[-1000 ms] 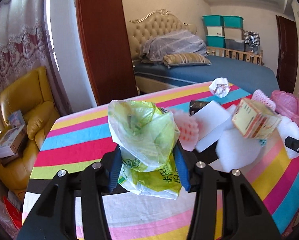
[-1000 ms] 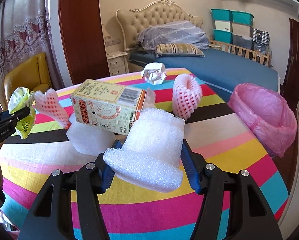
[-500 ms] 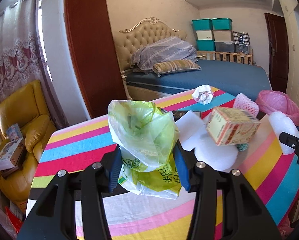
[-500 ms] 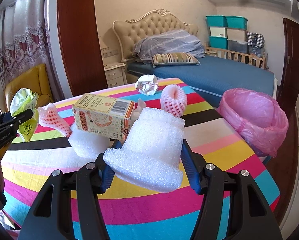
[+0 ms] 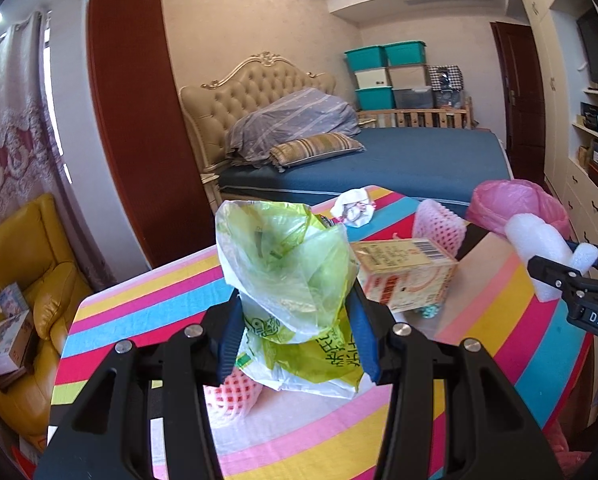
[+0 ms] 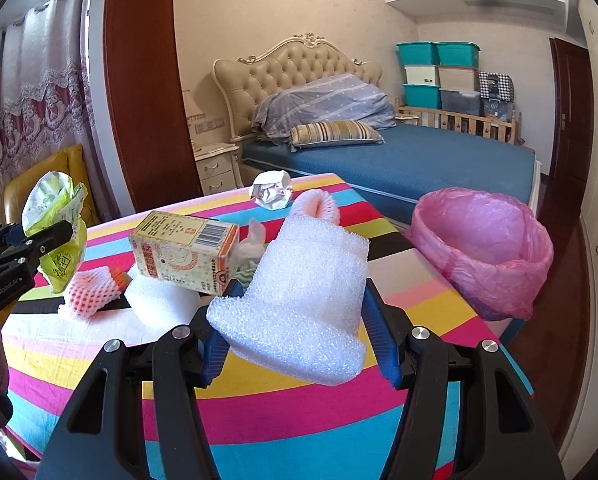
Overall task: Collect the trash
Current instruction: 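Carry the green bag over the pink bin and open the left tool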
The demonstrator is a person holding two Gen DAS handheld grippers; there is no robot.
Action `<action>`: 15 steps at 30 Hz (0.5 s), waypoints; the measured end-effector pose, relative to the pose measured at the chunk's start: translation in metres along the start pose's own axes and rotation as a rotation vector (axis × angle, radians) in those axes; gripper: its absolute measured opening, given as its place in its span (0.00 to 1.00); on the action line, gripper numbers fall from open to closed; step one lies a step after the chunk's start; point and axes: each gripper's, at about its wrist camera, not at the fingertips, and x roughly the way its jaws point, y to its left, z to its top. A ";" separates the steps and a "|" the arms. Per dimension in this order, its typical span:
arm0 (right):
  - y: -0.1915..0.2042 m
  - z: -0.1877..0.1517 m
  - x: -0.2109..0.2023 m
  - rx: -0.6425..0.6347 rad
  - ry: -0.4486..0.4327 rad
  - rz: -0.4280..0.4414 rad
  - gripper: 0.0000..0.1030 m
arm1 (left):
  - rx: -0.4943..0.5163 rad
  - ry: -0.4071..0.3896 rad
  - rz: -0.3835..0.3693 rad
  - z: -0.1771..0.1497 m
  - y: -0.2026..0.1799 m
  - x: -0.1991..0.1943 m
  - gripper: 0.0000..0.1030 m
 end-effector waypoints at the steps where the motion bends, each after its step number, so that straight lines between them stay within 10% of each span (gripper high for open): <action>1: -0.001 0.000 -0.001 0.002 -0.003 -0.001 0.56 | 0.005 0.001 -0.007 0.001 -0.004 0.000 0.46; 15: -0.031 0.004 -0.009 0.044 -0.026 -0.044 0.56 | 0.075 -0.010 -0.083 0.015 -0.043 0.007 0.46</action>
